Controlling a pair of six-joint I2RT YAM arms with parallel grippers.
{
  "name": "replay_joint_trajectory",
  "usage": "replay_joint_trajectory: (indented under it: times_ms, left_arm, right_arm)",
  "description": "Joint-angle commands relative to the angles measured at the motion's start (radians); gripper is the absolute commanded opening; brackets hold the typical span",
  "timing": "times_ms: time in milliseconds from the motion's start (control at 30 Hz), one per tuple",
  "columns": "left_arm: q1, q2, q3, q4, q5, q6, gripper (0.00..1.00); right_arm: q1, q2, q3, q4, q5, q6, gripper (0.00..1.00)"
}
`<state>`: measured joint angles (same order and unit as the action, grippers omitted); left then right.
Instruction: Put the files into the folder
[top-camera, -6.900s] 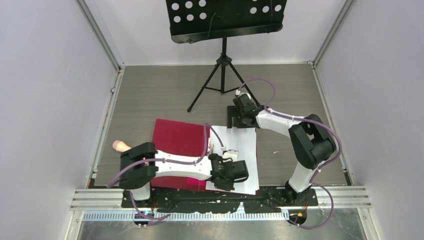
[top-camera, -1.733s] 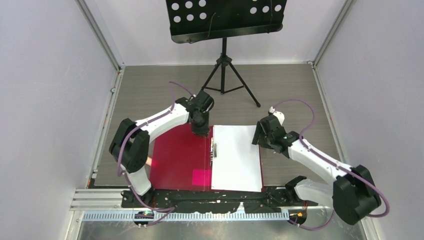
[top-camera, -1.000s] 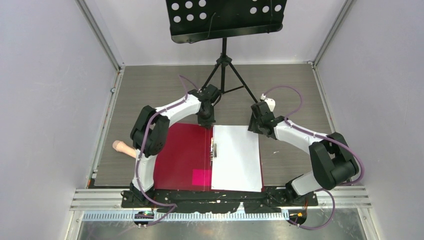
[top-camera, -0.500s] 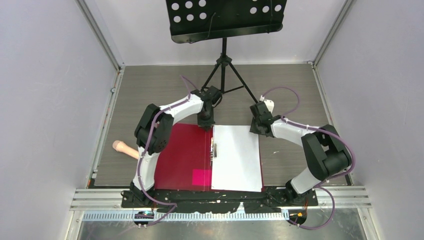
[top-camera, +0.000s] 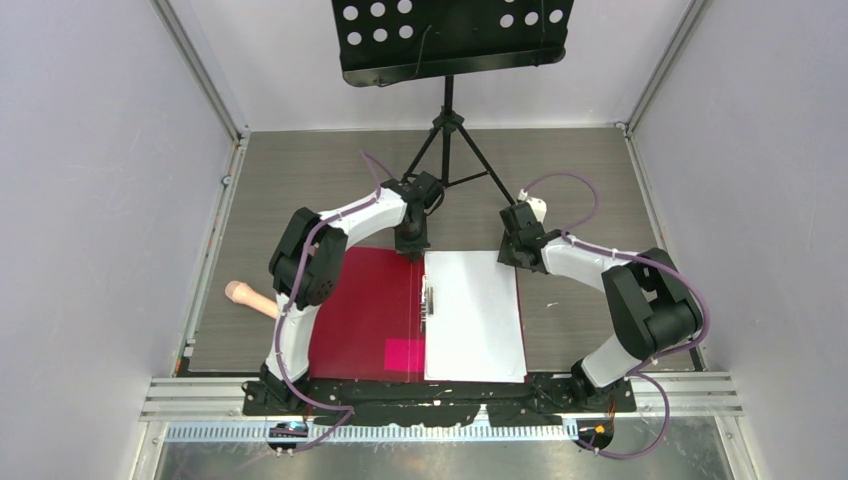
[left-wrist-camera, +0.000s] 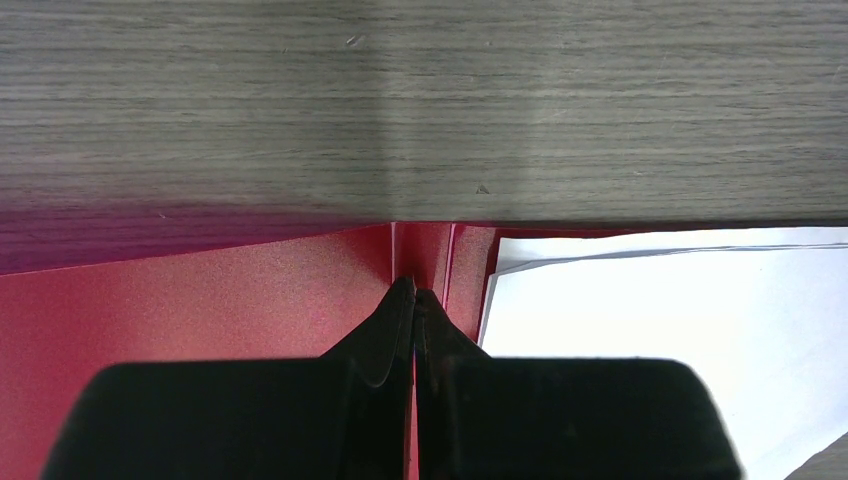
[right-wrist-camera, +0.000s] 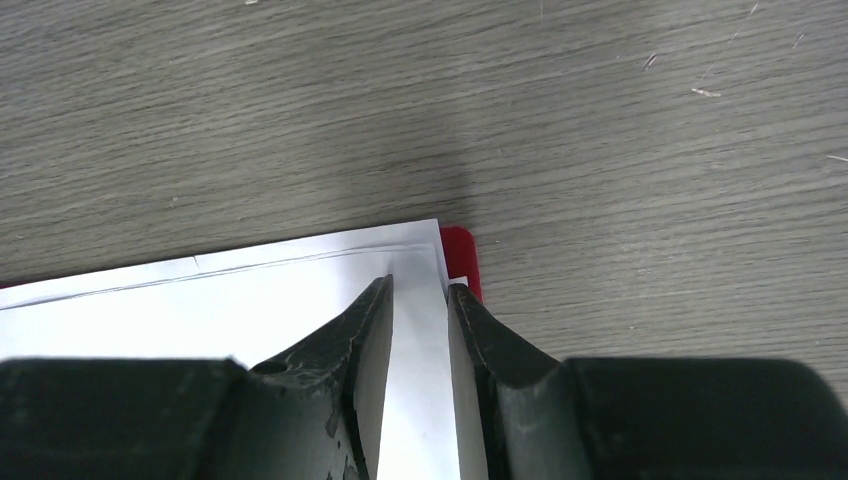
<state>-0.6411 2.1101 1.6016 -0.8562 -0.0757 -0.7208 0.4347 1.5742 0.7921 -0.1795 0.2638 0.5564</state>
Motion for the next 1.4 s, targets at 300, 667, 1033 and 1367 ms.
replay_joint_trajectory:
  times_ms: [300, 667, 1033, 1367]
  left_arm:
    - [0.003, -0.031, 0.033, -0.013, -0.011, 0.024, 0.0]
    - [-0.006, -0.199, -0.063, -0.009, 0.032, 0.039, 0.0]
    - [-0.113, -0.624, -0.612, 0.201, 0.105, -0.048, 0.0]
    - [-0.079, -0.452, -0.395, 0.153, 0.15, -0.01, 0.24]
  right_arm:
    - [-0.006, -0.144, 0.015, -0.095, 0.024, 0.03, 0.71]
    - [0.125, -0.548, -0.266, -0.291, -0.093, 0.157, 0.83]
    - [0.415, -0.705, -0.336, -0.439, 0.004, 0.357, 0.7]
    - [0.494, -0.431, -0.14, -0.312, 0.076, 0.317, 0.38]
